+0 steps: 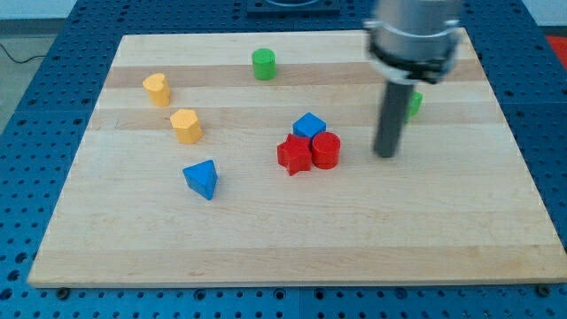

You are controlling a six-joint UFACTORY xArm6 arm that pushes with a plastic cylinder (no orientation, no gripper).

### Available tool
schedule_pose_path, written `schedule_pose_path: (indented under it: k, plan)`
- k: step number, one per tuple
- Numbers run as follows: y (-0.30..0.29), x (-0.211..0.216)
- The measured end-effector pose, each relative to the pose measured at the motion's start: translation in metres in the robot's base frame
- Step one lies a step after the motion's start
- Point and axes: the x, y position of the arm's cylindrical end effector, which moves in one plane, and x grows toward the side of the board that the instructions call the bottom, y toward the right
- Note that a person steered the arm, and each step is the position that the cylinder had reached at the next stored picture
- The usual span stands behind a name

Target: Move green star into red circle

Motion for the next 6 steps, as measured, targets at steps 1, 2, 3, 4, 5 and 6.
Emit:
schedule_pose_path:
  k: [1,2,3,4,5,6]
  plan:
    - [0.089,-0.010]
    - [0.134,-0.047]
    - [0.119,-0.084]
    - [0.081,-0.110]
    - [0.027,-0.109]
    - [0.042,-0.104]
